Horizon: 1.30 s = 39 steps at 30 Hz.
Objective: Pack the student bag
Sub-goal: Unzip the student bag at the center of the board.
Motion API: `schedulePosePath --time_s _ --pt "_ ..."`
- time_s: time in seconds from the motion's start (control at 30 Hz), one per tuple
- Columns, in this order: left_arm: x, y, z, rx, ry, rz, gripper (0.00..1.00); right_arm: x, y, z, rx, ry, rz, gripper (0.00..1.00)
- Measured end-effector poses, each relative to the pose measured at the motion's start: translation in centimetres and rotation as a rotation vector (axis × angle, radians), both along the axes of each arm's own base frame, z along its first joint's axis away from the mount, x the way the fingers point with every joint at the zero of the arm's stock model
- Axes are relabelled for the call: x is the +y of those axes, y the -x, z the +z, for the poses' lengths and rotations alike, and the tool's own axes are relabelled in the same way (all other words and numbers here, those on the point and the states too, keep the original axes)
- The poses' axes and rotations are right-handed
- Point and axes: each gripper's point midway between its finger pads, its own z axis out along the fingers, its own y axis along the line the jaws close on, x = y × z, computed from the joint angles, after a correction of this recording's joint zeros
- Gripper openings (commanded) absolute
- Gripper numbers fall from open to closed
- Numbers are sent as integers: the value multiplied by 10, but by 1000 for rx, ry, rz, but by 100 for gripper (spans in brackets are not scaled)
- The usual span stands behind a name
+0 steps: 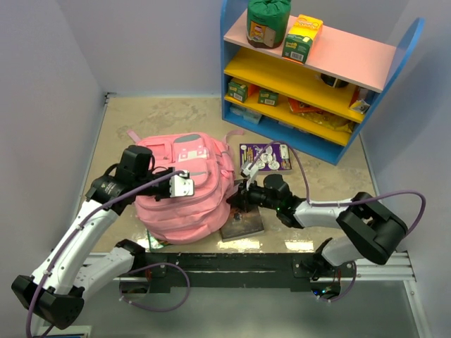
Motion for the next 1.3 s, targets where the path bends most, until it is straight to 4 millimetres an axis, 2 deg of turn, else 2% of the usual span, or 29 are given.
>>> schedulePosePath --time_s 0.13,0.3,0.57,0.83,0.97,1.07,1.3 --pt "0 -1 0 8 7 12 0 -4 9 0 14 -14 9 0" --pt "-1 -3 -1 26 12 27 0 -8 21 17 -5 -63 9 0" --pt "-2 -9 -7 70 13 73 0 3 50 34 3 -88 39 0" --pt "-5 -30 -8 120 29 180 0 7 87 54 37 -137 51 0" --pt "-9 -39 -9 154 40 227 0 12 98 51 57 -115 45 0" --pt "-13 -42 -10 185 38 252 0 20 101 50 68 -99 43 0" --pt "-25 -48 -9 191 32 297 0 54 108 60 67 -82 62 0"
